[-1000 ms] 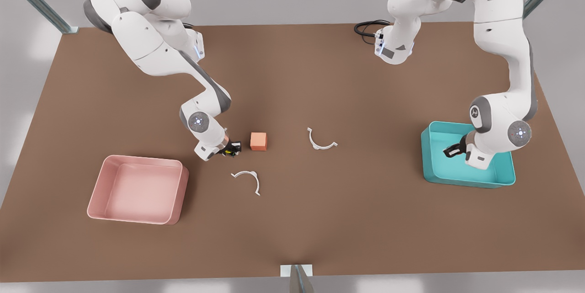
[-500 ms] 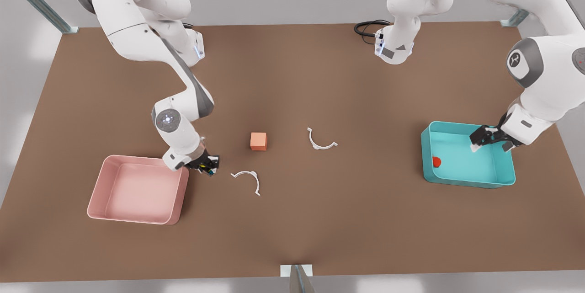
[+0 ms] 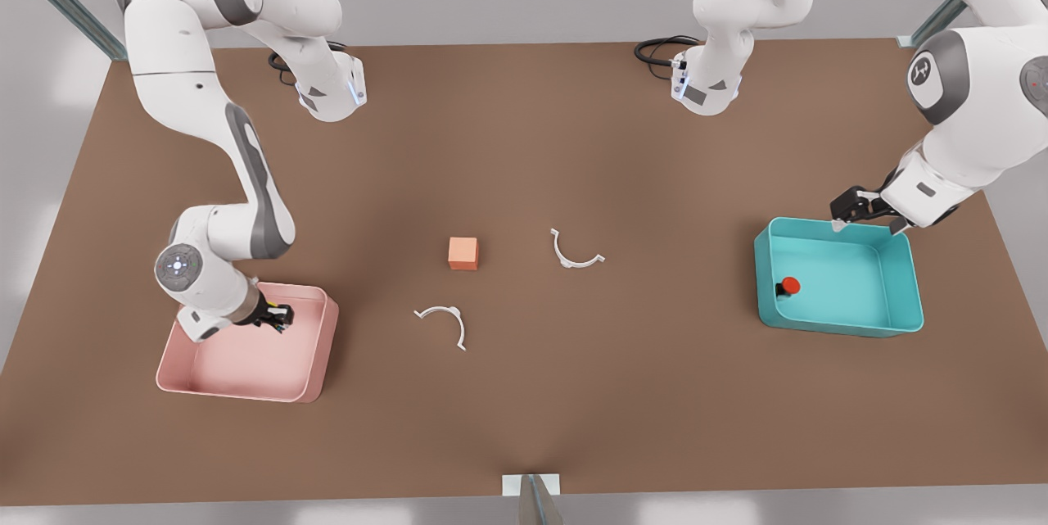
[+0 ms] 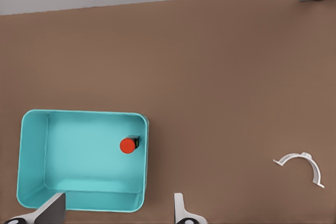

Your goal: Place the red button in the blue storage box with the left arm, and place the yellow button in the pink storage box with the right arm

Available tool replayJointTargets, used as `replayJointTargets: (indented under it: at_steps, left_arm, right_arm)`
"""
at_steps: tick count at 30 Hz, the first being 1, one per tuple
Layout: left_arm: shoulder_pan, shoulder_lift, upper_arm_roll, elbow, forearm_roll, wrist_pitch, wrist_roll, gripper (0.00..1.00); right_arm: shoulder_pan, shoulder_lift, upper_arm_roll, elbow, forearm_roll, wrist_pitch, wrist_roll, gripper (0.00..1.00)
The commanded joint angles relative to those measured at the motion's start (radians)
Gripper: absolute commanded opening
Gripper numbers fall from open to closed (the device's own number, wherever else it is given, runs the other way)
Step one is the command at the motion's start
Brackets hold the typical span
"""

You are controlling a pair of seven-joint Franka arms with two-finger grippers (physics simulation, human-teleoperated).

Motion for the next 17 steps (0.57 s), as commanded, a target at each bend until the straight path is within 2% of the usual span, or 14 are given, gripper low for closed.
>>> replayJointTargets:
  at_steps: [1, 4, 5, 8, 9, 11, 12, 13, 16, 17]
  left_arm:
    - [-0.003, -0.001, 0.000, 0.001, 0.002, -0.017, 0.020, 1.00]
    - [-0.003, -0.002, 0.000, 0.001, 0.002, -0.017, 0.020, 1.00]
    - [-0.003, -0.002, 0.000, 0.002, 0.002, -0.017, 0.020, 1.00]
    - [-0.003, -0.005, 0.000, 0.002, 0.002, -0.017, 0.019, 1.00]
    - [-0.003, -0.005, 0.000, 0.002, 0.002, -0.017, 0.019, 1.00]
    - [-0.003, -0.007, 0.000, 0.002, 0.002, -0.018, 0.019, 1.00]
    - [-0.003, -0.007, 0.000, 0.002, 0.002, -0.018, 0.019, 1.00]
    - [-0.003, -0.007, 0.000, 0.002, 0.002, -0.018, 0.019, 1.00]
    - [-0.001, -0.007, 0.000, 0.004, 0.002, -0.018, 0.020, 1.00]
    - [-0.001, -0.007, 0.000, 0.004, 0.002, -0.018, 0.019, 1.00]
  right_arm:
    - [-0.005, 0.011, 0.000, 0.002, 0.042, 0.043, -0.441, 1.00]
    - [-0.005, -0.005, 0.003, 0.014, 0.040, 0.031, -0.432, 1.00]
    - [0.012, -0.074, 0.012, 0.013, 0.036, -0.024, -0.344, 1.00]
    - [0.051, -0.310, 0.026, 0.052, 0.048, -0.321, -0.056, 1.00]
    - [0.060, -0.336, 0.026, 0.203, 0.046, -0.573, -0.056, 1.00]
    - [0.044, -0.330, 0.027, 0.224, 0.065, -0.607, -0.073, 1.00]
    - [0.051, -0.247, 0.027, 0.365, 0.060, -0.706, -0.076, 1.00]
    - [0.075, -0.241, 0.020, 0.376, 0.059, -0.705, -0.076, 1.00]
    - [0.210, -0.292, -0.108, 0.319, 0.062, -0.673, -0.074, 1.00]
    - [0.230, -0.293, -0.125, 0.319, 0.063, -0.671, -0.074, 1.00]
